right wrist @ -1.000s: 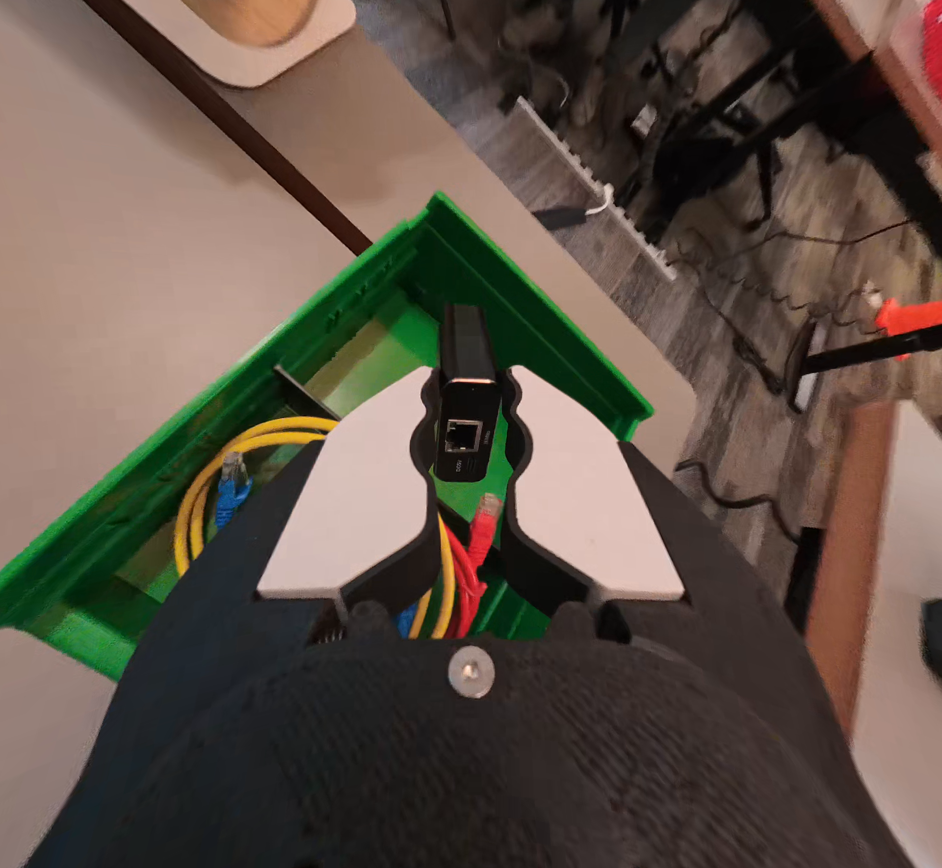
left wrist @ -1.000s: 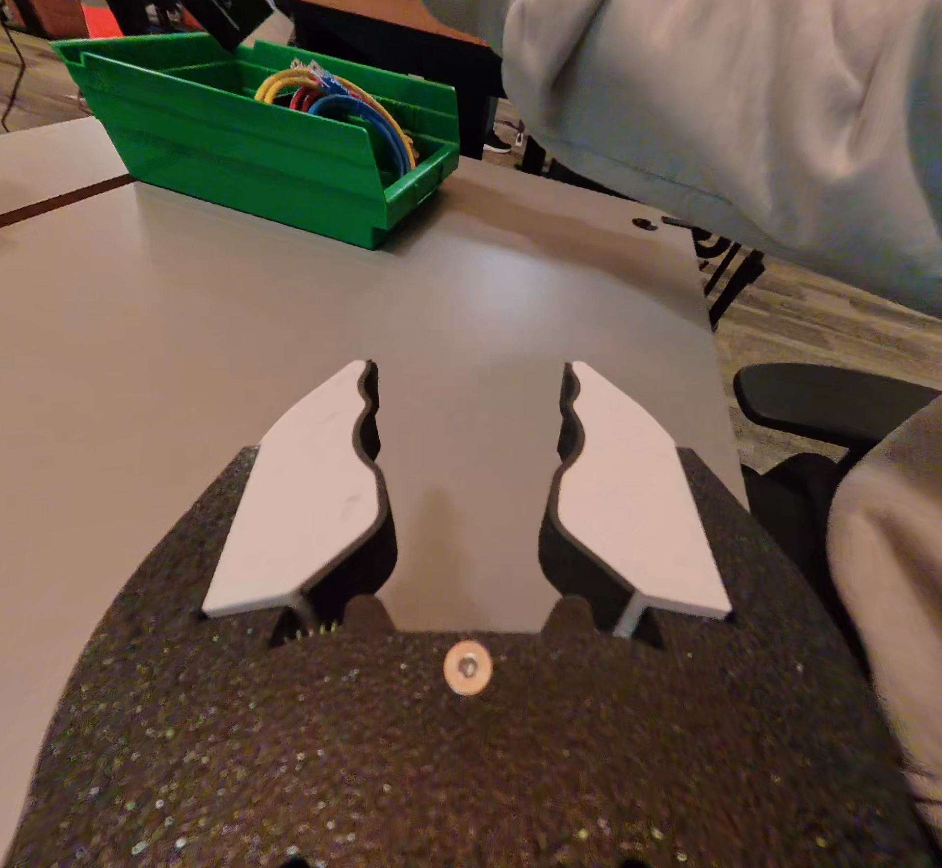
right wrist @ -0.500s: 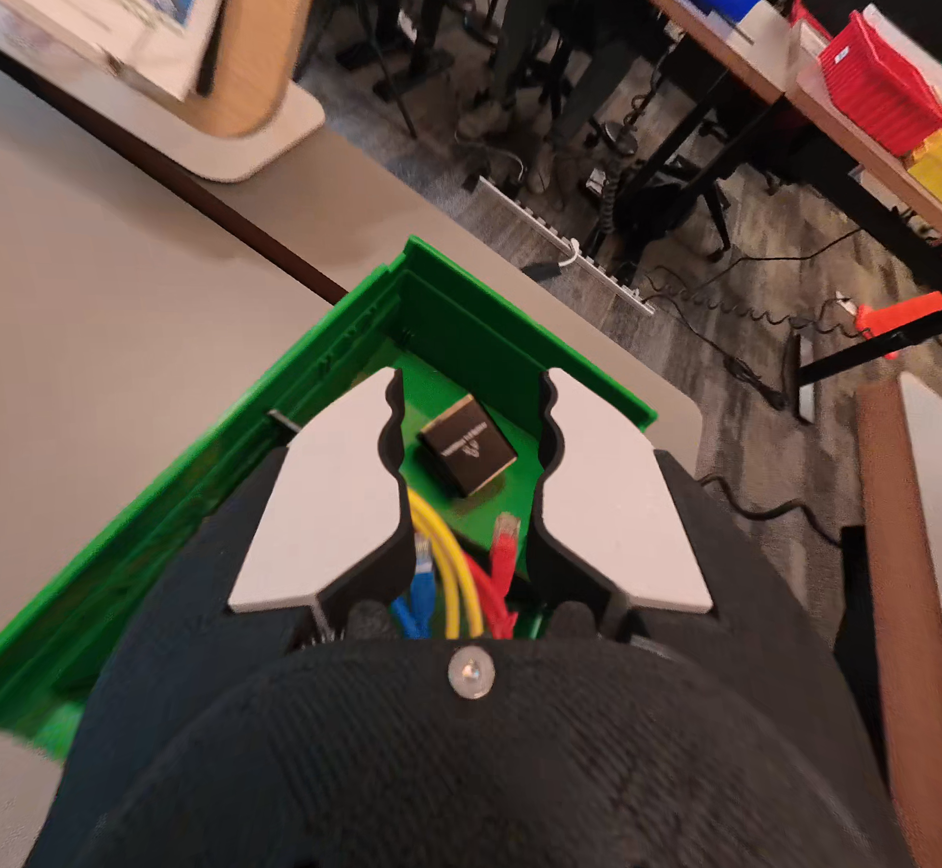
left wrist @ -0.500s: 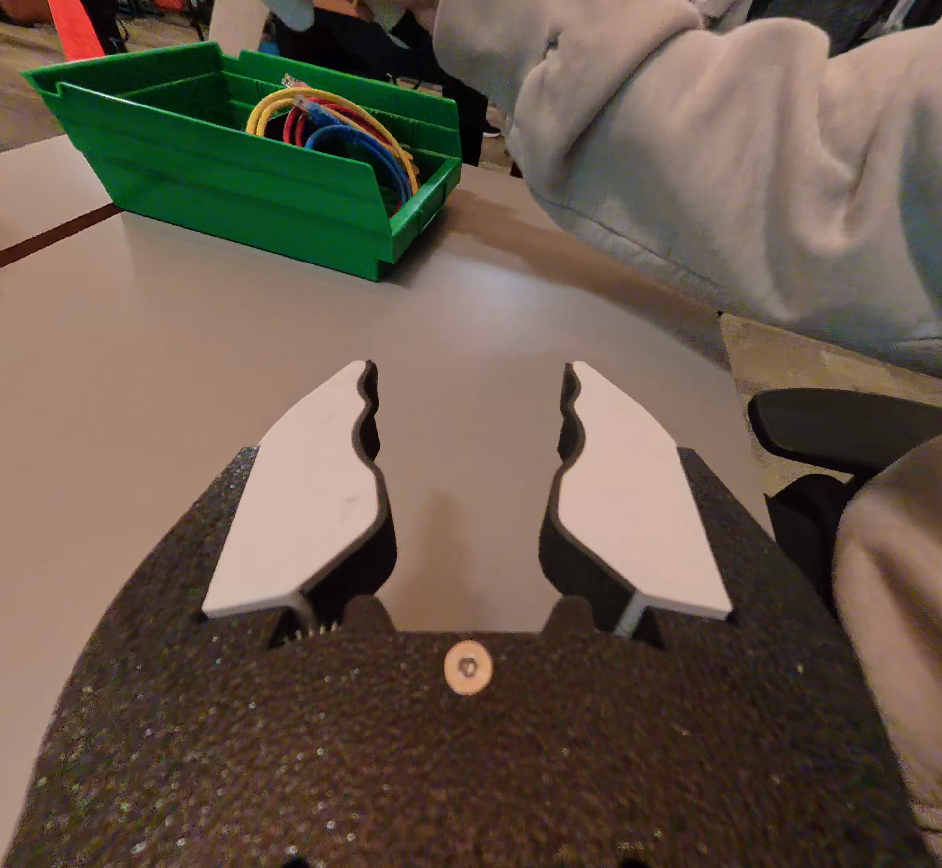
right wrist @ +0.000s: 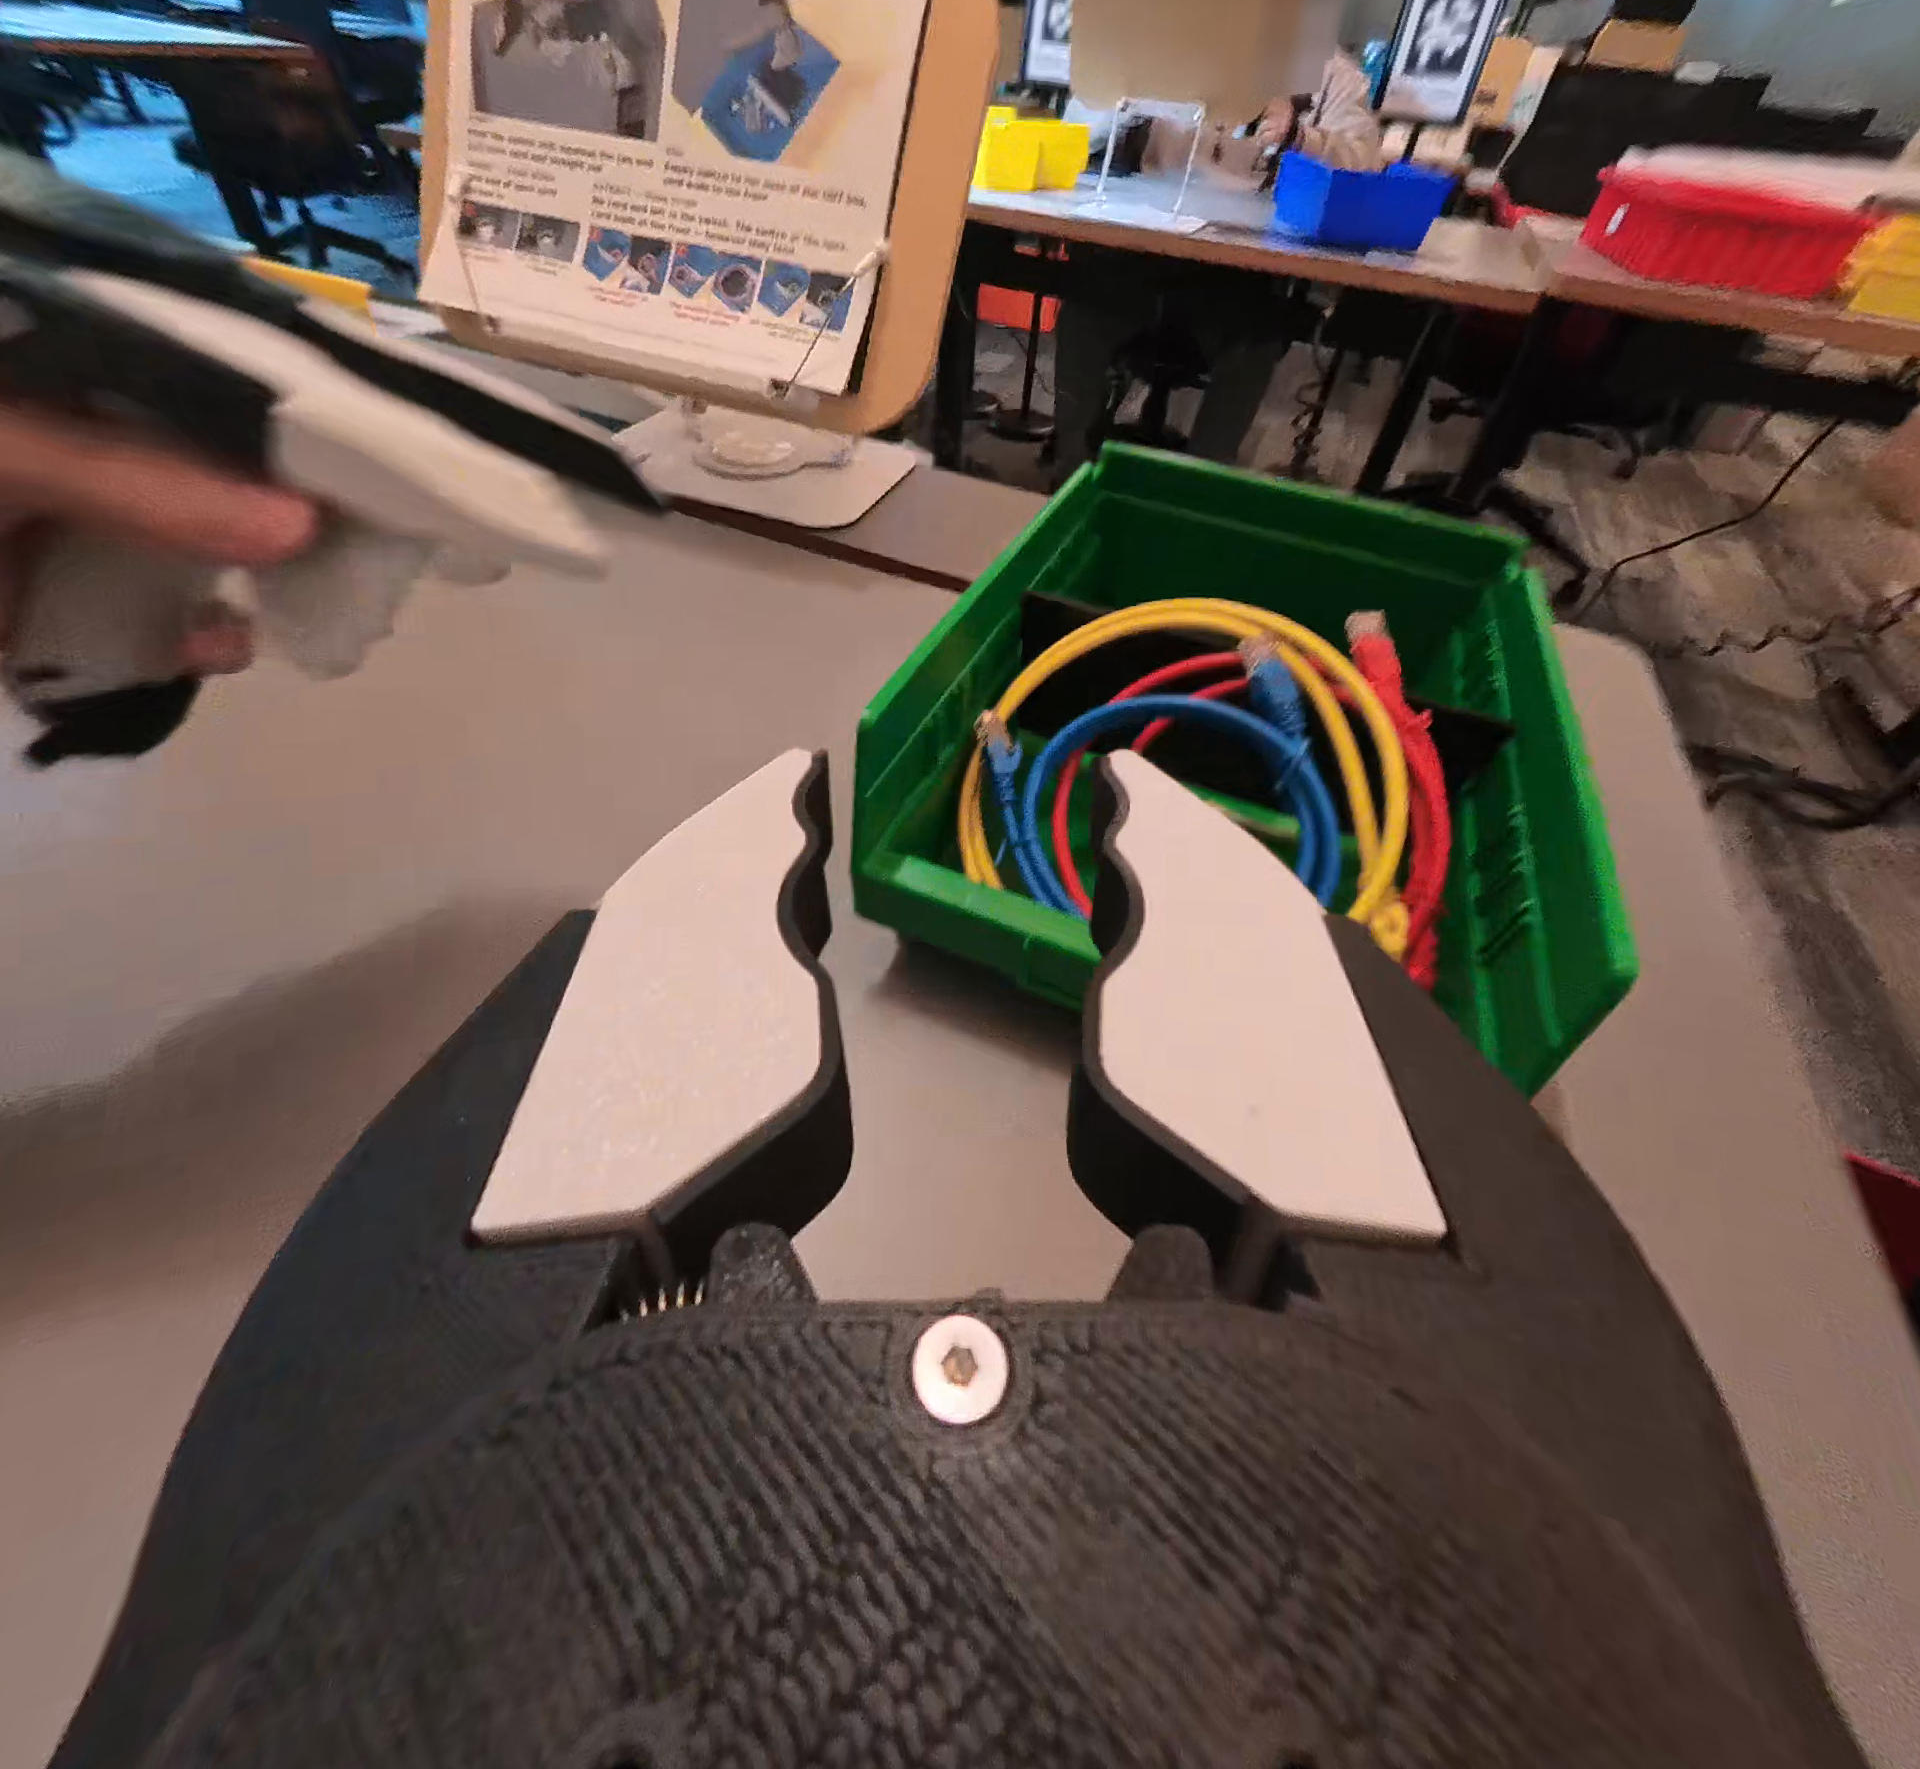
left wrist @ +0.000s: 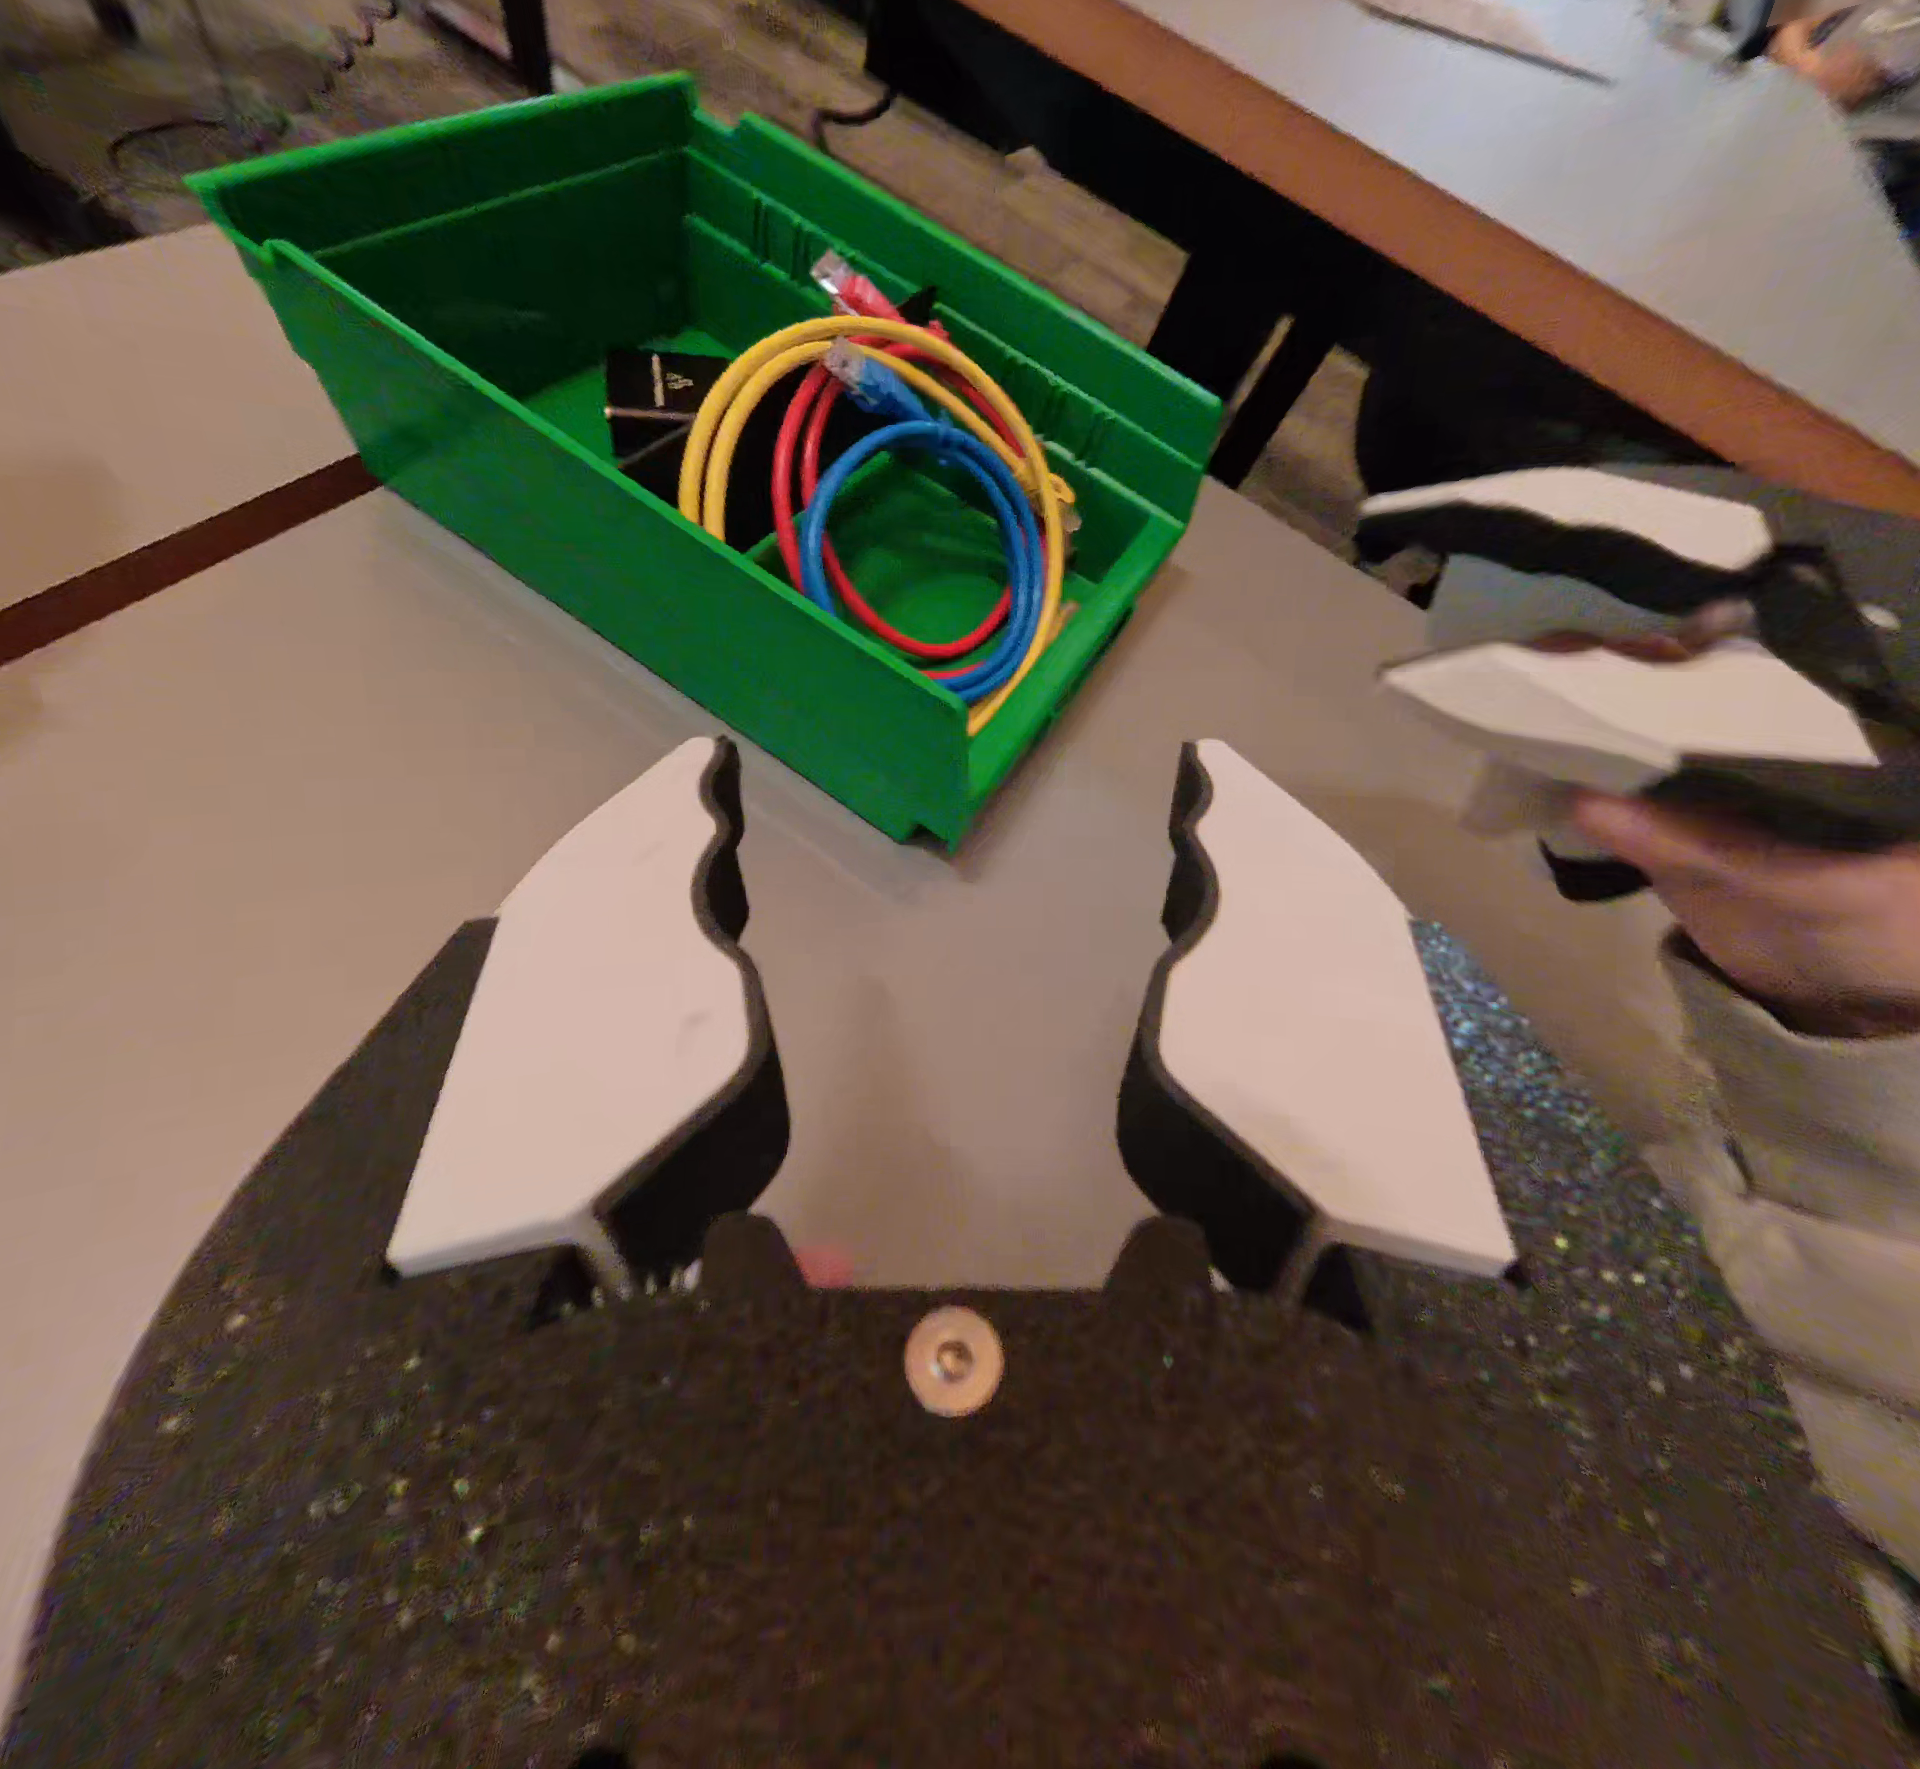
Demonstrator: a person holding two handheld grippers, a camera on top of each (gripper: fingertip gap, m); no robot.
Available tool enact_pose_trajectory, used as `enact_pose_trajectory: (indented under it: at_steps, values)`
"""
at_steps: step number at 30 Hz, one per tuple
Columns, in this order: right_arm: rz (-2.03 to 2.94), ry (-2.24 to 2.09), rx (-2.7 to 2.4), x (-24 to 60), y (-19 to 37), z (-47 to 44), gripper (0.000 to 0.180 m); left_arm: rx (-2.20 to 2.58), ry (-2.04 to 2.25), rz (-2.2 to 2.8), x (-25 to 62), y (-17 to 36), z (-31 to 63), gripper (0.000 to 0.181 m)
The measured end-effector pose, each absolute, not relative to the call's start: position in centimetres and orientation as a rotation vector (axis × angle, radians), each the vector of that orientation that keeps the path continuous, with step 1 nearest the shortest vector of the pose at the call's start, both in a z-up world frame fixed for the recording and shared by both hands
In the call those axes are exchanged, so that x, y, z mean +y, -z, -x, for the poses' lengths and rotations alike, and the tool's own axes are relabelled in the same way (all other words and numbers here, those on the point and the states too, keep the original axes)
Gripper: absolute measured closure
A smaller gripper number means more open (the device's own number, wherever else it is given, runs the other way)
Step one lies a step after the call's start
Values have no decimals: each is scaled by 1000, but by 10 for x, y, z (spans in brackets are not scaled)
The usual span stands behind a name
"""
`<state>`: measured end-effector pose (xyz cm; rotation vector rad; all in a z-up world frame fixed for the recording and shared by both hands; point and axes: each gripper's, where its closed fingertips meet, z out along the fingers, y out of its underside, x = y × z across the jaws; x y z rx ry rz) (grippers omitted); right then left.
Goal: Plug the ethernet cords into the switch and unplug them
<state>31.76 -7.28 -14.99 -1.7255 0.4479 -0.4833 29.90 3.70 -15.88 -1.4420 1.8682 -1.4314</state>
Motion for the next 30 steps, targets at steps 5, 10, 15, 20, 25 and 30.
enact_pose_trajectory:
  at_steps: [5,10,15,20,25,30]
  values:
    - [1696,467,537,-90,140,-332,123,1925,1206,1692,22,169,-364,101]
    - [1677,511,552,-103,134,-341,109,1990,820,1866,31,210,-408,98]
    - [1689,514,483,-96,138,-338,110,1963,611,1967,39,250,-432,105]
    - [1725,465,446,-86,138,-328,118,1988,586,1937,43,277,-431,130]
    - [1735,529,445,-92,128,-327,119,1960,598,1918,68,272,-409,145]
    - [1733,442,379,-72,117,-305,120,2042,641,1905,105,266,-341,149]
